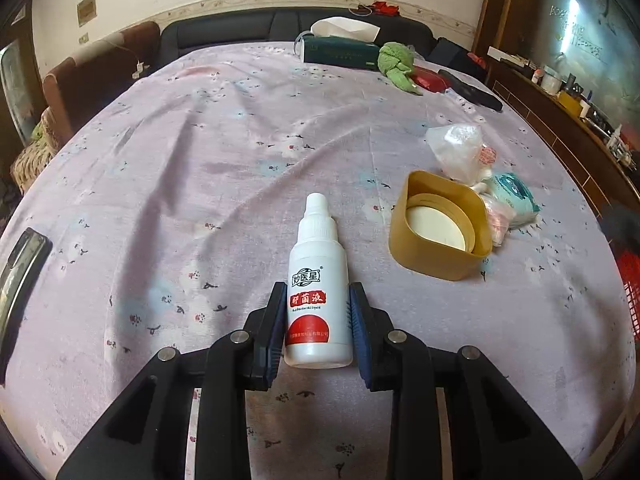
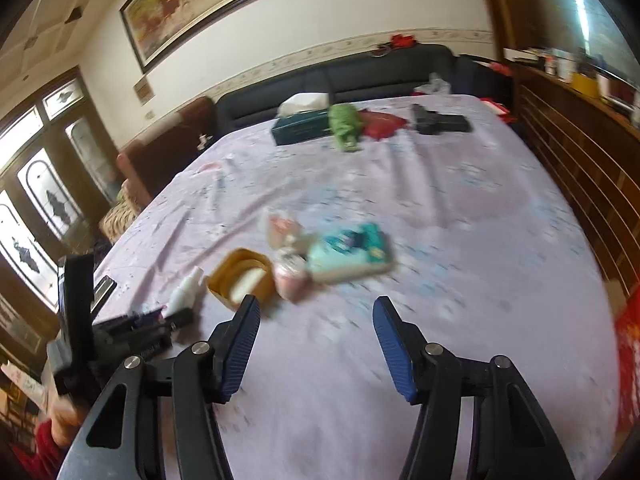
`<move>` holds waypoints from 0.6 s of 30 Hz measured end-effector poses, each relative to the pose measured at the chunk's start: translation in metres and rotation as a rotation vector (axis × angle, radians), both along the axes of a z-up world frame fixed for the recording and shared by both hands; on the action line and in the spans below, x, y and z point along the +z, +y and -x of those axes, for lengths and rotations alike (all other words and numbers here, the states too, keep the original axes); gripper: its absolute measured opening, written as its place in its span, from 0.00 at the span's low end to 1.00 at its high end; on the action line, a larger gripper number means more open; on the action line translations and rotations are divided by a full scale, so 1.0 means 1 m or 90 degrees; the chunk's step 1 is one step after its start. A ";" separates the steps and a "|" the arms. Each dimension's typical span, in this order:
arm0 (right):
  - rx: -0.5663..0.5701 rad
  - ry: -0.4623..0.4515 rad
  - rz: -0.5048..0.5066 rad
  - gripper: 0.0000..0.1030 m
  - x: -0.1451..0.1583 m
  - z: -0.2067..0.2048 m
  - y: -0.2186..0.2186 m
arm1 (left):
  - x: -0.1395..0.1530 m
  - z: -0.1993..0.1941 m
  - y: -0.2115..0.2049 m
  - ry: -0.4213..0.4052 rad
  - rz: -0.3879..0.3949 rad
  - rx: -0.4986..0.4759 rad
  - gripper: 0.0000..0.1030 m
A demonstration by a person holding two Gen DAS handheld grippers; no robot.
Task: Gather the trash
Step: 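Return to the table and grasp the white spray bottle with left tool, then grasp the white plastic bag bundle with the right tool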
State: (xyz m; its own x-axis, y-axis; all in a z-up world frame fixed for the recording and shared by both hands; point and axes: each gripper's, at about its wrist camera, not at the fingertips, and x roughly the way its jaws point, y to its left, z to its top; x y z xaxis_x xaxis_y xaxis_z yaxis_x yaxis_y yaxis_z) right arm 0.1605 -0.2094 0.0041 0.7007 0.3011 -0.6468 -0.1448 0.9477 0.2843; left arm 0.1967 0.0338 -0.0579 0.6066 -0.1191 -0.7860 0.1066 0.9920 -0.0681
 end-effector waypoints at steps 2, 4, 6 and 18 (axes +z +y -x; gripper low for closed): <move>0.009 0.002 0.011 0.58 -0.002 -0.020 0.015 | 0.000 0.001 0.001 -0.001 0.004 0.001 0.28; 0.017 0.007 0.019 0.58 -0.004 -0.037 0.027 | 0.000 0.001 0.002 -0.001 0.010 0.001 0.28; 0.017 0.007 0.036 0.58 -0.006 -0.056 0.040 | 0.000 0.001 0.003 -0.001 0.015 -0.001 0.28; 0.030 0.042 0.114 0.29 -0.030 -0.115 0.076 | 0.001 0.002 0.005 -0.001 0.036 -0.009 0.28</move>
State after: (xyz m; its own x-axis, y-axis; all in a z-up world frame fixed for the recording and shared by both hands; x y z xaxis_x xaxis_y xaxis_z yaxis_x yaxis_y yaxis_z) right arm 0.2756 -0.1338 -0.0262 0.6433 0.2081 -0.7368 -0.1765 0.9767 0.1218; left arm 0.1949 0.0389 -0.0572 0.6056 -0.1720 -0.7770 0.1209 0.9849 -0.1238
